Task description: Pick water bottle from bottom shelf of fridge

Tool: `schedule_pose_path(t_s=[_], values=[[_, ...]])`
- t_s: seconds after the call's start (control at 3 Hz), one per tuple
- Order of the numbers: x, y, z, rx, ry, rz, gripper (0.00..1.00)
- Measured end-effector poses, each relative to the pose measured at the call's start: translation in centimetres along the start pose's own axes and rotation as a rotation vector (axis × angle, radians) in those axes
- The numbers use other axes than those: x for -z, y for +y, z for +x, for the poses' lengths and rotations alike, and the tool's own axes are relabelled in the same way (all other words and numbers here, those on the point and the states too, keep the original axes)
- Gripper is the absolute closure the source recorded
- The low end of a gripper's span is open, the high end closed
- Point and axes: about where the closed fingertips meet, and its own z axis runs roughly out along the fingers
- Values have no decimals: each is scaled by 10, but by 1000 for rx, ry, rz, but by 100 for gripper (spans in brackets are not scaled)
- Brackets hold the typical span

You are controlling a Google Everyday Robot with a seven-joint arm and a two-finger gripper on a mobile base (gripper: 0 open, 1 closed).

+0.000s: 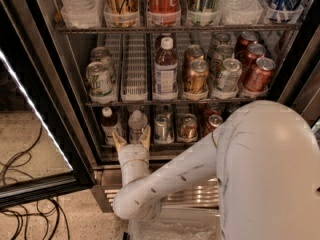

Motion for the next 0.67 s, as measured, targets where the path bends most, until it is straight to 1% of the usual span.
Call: schedule_pose_path(t_s=[0.33, 0.67], values=[[28, -7, -4, -17, -9, 46, 28], [29, -7, -4, -17, -9, 47, 30]])
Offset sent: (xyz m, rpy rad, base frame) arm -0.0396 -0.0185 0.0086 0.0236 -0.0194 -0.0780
